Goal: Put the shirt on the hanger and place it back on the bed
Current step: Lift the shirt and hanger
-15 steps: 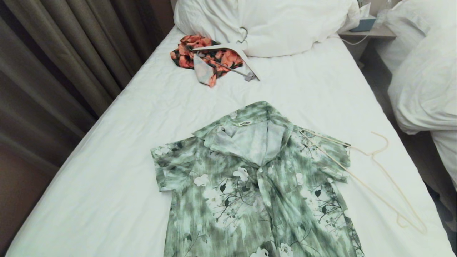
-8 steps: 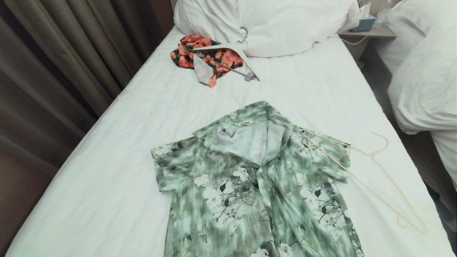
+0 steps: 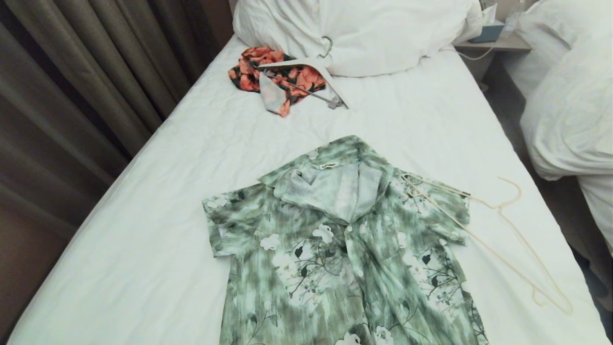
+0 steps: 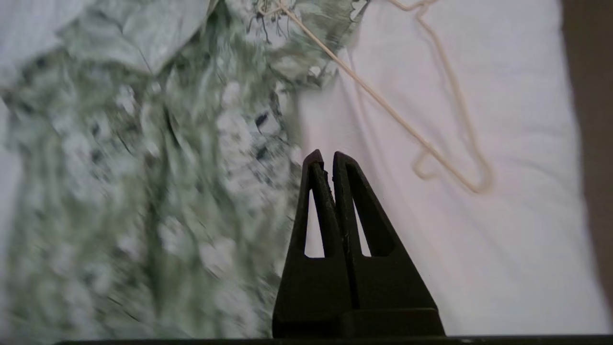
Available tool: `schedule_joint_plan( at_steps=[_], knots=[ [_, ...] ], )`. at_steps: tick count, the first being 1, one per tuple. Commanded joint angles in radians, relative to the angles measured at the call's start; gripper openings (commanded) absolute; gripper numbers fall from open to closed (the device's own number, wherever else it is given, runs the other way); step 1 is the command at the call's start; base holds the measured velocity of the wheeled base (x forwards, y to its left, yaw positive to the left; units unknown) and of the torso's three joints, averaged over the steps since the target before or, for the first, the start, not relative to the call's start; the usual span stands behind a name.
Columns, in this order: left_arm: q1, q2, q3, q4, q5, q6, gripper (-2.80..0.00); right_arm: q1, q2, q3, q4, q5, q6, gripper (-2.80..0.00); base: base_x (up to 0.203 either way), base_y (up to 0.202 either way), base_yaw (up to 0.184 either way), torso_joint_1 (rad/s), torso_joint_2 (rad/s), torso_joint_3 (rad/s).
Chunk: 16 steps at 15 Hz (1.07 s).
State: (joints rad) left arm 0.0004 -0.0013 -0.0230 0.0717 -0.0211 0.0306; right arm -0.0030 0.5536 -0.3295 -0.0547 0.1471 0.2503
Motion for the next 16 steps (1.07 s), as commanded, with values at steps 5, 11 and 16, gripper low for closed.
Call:
schedule_joint_plan(
  at_steps=[5, 11, 16],
  knots=[
    [0.001, 0.001, 0.000, 0.000, 0.000, 0.000, -2.80, -0.213, 0.746, -0.285, -0.111, 0.198, 0.187, -2.80, 0.000, 0.000, 0.000, 0.000, 0.00, 0.000],
    [0.001, 0.001, 0.000, 0.000, 0.000, 0.000, -2.80, -0.473, 1.222, -0.654, -0.017, 0.663, 0.227, -2.80, 0.000, 0.000, 0.000, 0.000, 0.00, 0.000],
    [0.001, 0.001, 0.000, 0.000, 0.000, 0.000, -2.80, -0.589, 1.471, -0.953, 0.342, 0.851, -0.019, -2.80, 0.000, 0.000, 0.000, 0.000, 0.00, 0.000]
  ],
)
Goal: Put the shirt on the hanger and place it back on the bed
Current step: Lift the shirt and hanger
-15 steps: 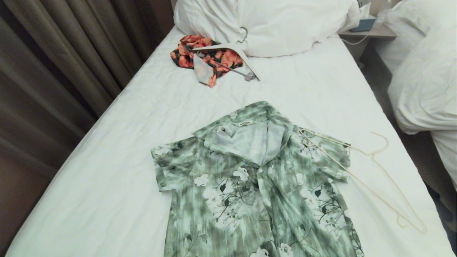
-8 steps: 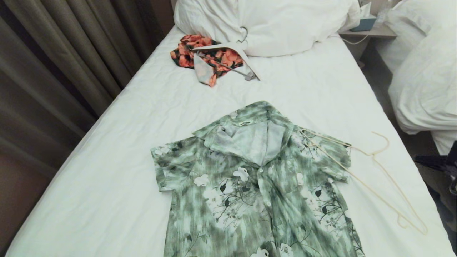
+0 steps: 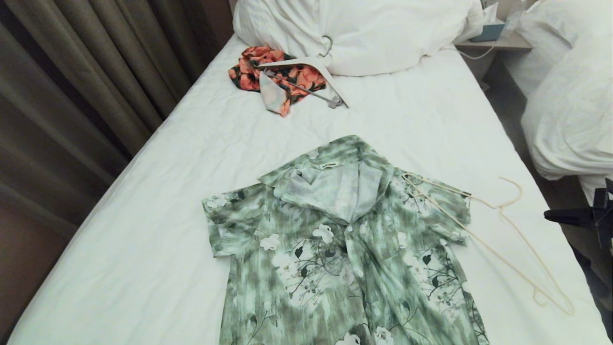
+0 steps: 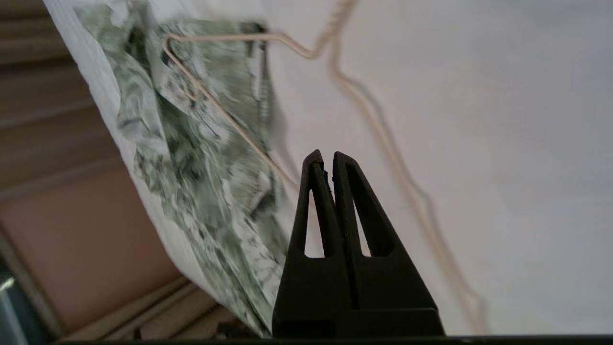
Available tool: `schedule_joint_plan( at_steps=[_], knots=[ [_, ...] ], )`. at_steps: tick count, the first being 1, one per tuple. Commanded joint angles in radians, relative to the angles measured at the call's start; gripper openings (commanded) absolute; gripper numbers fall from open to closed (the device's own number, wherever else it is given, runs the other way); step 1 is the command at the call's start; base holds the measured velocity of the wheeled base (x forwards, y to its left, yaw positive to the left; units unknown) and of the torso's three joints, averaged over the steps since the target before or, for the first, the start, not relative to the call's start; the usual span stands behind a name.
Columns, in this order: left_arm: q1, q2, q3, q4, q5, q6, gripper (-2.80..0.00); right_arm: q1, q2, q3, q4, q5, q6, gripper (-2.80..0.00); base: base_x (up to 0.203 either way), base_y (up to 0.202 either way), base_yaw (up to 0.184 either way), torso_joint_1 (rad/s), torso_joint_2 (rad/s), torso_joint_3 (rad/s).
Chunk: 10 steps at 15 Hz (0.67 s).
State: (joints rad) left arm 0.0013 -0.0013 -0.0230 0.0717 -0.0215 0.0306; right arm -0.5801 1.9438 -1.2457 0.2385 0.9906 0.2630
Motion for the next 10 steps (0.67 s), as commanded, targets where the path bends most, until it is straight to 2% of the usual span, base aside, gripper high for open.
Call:
schedule_joint_plan(
  at_steps=[1, 3, 5, 6, 8, 10],
  knots=[
    [0.000, 0.001, 0.000, 0.000, 0.000, 0.000, -2.80, -0.027, 0.124, -0.073, 0.115, 0.043, -0.143, -2.80, 0.000, 0.000, 0.000, 0.000, 0.00, 0.000],
    [0.000, 0.001, 0.000, 0.000, 0.000, 0.000, -2.80, -0.052, 0.174, -0.129, 0.277, 0.107, -0.355, -2.80, 0.000, 0.000, 0.000, 0.000, 0.00, 0.000],
    [0.000, 0.001, 0.000, 0.000, 0.000, 0.000, -2.80, -0.064, 0.201, -0.145, 0.390, 0.131, -0.574, -2.80, 0.000, 0.000, 0.000, 0.000, 0.00, 0.000],
    [0.000, 0.001, 0.000, 0.000, 0.000, 0.000, -2.80, -0.068, 0.213, -0.154, 0.460, 0.143, -0.656, 0.00, 0.000, 0.000, 0.000, 0.000, 0.00, 0.000],
    [0.000, 0.001, 0.000, 0.000, 0.000, 0.000, -2.80, -0.068, 0.238, -0.173, 0.478, 0.187, -0.672, 0.00, 0.000, 0.000, 0.000, 0.000, 0.00, 0.000],
    [0.000, 0.001, 0.000, 0.000, 0.000, 0.000, -2.80, -0.066, 0.252, -0.182, 0.474, 0.189, -0.678, 0.00, 0.000, 0.000, 0.000, 0.000, 0.00, 0.000]
  ],
)
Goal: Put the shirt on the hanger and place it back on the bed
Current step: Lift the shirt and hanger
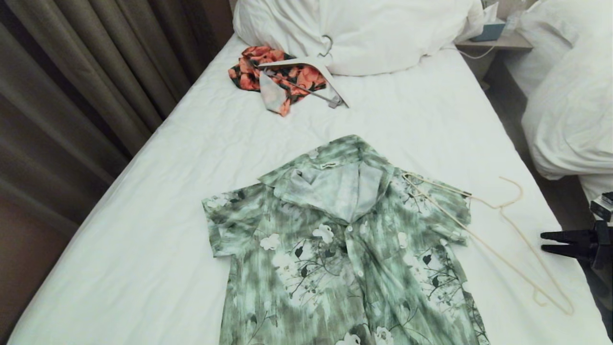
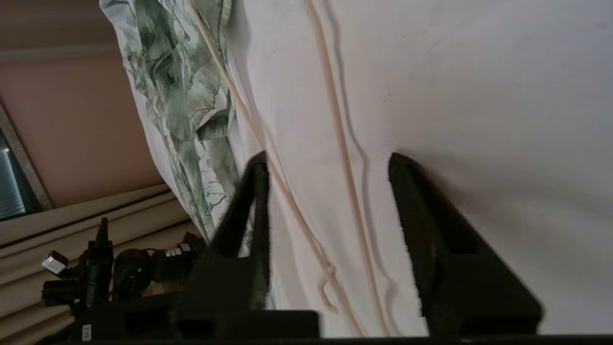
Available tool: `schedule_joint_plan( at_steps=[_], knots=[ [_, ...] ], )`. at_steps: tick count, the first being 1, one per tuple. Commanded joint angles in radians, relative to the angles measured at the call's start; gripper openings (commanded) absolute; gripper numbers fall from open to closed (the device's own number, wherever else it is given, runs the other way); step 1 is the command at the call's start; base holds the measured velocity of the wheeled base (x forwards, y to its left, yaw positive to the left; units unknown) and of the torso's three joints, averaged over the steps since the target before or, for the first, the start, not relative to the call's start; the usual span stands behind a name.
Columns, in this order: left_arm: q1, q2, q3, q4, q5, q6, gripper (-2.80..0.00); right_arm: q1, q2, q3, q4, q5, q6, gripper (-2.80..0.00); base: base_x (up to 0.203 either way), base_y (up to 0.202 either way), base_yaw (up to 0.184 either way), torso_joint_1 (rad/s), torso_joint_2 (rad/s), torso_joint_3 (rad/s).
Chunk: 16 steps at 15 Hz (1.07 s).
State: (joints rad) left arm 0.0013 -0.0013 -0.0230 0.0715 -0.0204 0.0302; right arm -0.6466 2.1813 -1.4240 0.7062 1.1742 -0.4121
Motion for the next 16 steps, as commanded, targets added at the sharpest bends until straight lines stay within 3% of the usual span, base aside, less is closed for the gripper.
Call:
schedule_joint_plan(
  at_steps=[1, 4, 6, 10, 16],
  knots=[
    [0.000, 0.001, 0.000, 0.001, -0.001, 0.000, -2.80, 0.001, 0.017, -0.003, -0.005, 0.014, -0.003, 0.00, 0.000, 0.000, 0.000, 0.000, 0.00, 0.000],
    [0.000, 0.001, 0.000, 0.001, -0.001, 0.000, -2.80, 0.004, 0.043, 0.000, -0.018, 0.085, -0.021, 0.00, 0.000, 0.000, 0.000, 0.000, 0.00, 0.000],
    [0.000, 0.001, 0.000, 0.001, -0.001, 0.000, -2.80, 0.005, 0.076, 0.004, -0.008, 0.109, -0.135, 0.00, 0.000, 0.000, 0.000, 0.000, 0.00, 0.000],
    [0.000, 0.001, 0.000, 0.001, -0.001, 0.000, -2.80, 0.036, 0.092, 0.003, -0.007, 0.183, -0.161, 0.00, 0.000, 0.000, 0.000, 0.000, 0.00, 0.000],
    [0.000, 0.001, 0.000, 0.001, -0.001, 0.000, -2.80, 0.135, 0.108, -0.005, -0.052, 0.185, -0.160, 0.00, 0.000, 0.000, 0.000, 0.000, 0.00, 0.000]
  ],
)
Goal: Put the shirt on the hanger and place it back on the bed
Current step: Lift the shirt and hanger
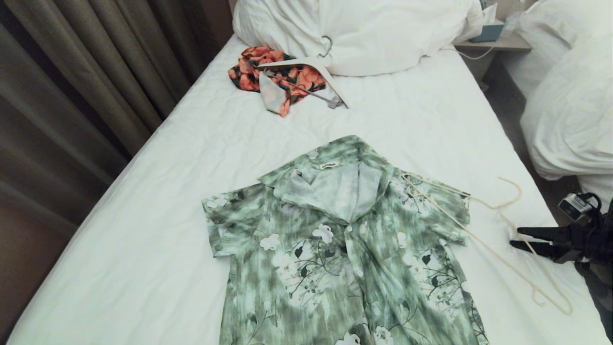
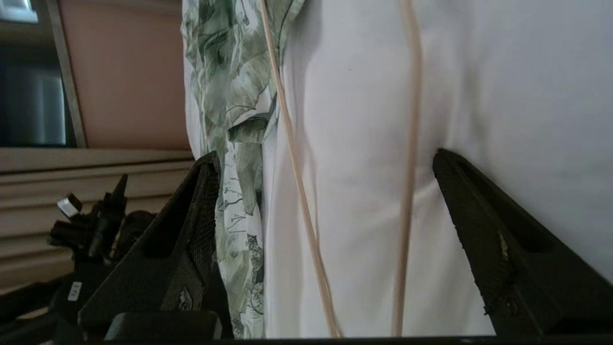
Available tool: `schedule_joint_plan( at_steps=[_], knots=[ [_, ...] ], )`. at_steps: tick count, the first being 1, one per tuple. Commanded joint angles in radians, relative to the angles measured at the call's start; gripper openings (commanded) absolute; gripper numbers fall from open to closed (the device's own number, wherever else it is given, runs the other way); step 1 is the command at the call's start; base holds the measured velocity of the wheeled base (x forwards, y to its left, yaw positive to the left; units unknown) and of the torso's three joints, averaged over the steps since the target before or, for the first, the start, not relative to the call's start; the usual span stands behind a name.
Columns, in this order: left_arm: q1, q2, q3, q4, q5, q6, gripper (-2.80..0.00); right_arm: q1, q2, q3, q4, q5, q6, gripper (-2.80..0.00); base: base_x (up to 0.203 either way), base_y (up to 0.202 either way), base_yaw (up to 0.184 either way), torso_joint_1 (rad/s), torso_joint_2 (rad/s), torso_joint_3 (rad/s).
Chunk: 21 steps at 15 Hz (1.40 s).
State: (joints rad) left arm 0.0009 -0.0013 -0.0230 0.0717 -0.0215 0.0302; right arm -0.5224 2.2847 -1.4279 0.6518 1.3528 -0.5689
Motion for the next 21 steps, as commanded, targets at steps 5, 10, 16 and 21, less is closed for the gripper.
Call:
schedule_joint_plan(
  at_steps=[5, 10, 16, 21],
  knots=[
    [-0.001, 0.001, 0.000, 0.000, 0.000, 0.000, -2.80, 0.048, 0.004, -0.002, -0.082, 0.015, 0.003, -2.80, 0.000, 0.000, 0.000, 0.000, 0.00, 0.000],
    [0.001, 0.001, 0.000, 0.000, 0.000, 0.000, -2.80, 0.056, -0.009, -0.001, -0.107, 0.040, 0.026, -2.80, 0.000, 0.000, 0.000, 0.000, 0.00, 0.000],
    [0.001, 0.001, 0.000, 0.000, 0.000, 0.000, -2.80, 0.029, -0.159, 0.036, -0.100, 0.040, 0.032, -2.80, 0.000, 0.000, 0.000, 0.000, 0.00, 0.000],
    [0.001, 0.001, 0.000, 0.000, 0.000, 0.000, -2.80, 0.028, -0.408, 0.124, -0.104, 0.032, 0.017, -2.80, 0.000, 0.000, 0.000, 0.000, 0.00, 0.000]
  ],
)
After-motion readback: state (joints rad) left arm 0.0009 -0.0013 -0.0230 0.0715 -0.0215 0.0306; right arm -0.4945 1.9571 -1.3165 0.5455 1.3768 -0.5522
